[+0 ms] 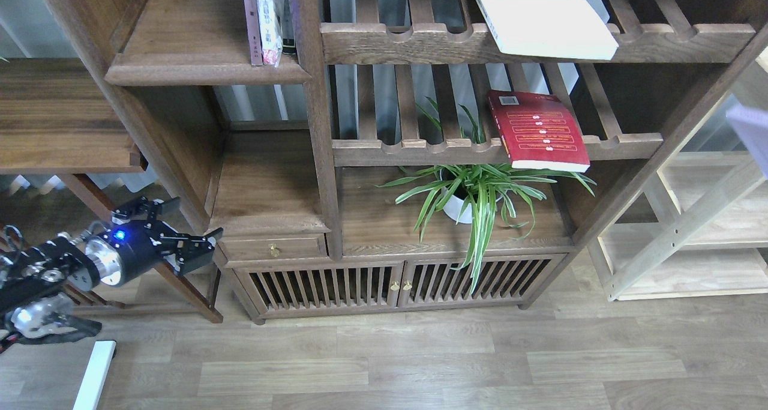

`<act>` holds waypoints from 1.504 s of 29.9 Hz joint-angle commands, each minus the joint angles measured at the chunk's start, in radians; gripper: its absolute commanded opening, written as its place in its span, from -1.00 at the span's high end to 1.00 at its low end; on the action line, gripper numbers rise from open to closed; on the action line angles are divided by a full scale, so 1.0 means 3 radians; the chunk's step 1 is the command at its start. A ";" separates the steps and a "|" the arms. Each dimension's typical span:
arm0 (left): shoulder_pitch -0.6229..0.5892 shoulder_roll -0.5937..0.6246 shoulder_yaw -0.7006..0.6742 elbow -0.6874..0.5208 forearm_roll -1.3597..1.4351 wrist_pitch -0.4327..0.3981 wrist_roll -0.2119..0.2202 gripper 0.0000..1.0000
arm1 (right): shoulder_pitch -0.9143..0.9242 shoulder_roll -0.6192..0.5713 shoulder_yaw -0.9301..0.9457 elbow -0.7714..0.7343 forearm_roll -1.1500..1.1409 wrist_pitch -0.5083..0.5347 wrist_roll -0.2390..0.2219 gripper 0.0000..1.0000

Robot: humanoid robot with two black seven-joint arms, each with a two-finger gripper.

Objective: Organize books on shelf
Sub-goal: 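Reach both grippers down toward the white book on the floor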

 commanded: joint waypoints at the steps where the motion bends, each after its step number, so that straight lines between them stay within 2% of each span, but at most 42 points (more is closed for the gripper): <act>1: 0.0058 -0.0185 0.0054 0.0135 0.0000 -0.0015 -0.0056 -1.00 | -0.0006 0.0001 -0.0310 -0.0011 -0.0086 -0.0141 0.0000 0.95; 6: 0.0155 -0.0578 0.0105 0.0361 0.0005 -0.0030 -0.0081 -1.00 | -0.0016 0.0001 -0.0821 -0.0011 -0.0214 -0.0514 0.0000 0.94; 12: 0.0267 -0.0901 0.0120 0.0356 0.0046 0.0010 -0.0071 -1.00 | -0.0046 0.0034 -0.1288 -0.0021 -0.0429 -0.0939 0.0000 0.94; 21: 0.0221 -0.1039 0.0417 0.0361 0.0113 0.0077 -0.0046 -1.00 | -0.0388 0.0909 -0.1308 -0.0082 -0.0572 -0.1092 0.0000 0.94; 26: 0.0227 -0.1172 0.0514 0.0417 0.0113 0.0067 -0.0071 -1.00 | -0.0996 0.1802 -0.1262 -0.0255 -0.0552 -0.1602 0.0000 0.93; 29: 0.0227 -0.1264 0.0463 0.0488 0.0062 0.0057 -0.0025 -1.00 | -0.1242 0.2279 -0.1247 -0.0312 -0.0501 -0.1853 0.0000 0.93; 31: 0.0227 -0.1340 0.0448 0.0575 0.0031 0.0067 -0.0030 -1.00 | -0.1304 0.2463 -0.1252 -0.0322 -0.0445 -0.1926 0.0000 0.93; 36: 0.0227 -0.1627 0.0453 0.0907 -0.0128 0.0062 -0.0071 -1.00 | -0.1350 0.2755 -0.1252 -0.0389 -0.0317 -0.1962 0.0000 0.93; 41: 0.0227 -0.2061 0.0448 0.1490 -0.0138 0.0062 -0.0081 -1.00 | -0.1350 0.3149 -0.1262 -0.0567 -0.0220 -0.1956 0.0000 0.93; 45: 0.0227 -0.2098 0.0447 0.1925 -0.0148 0.0067 -0.0092 -1.00 | -0.1350 0.3476 -0.1278 -0.0757 -0.0143 -0.1936 0.0000 0.93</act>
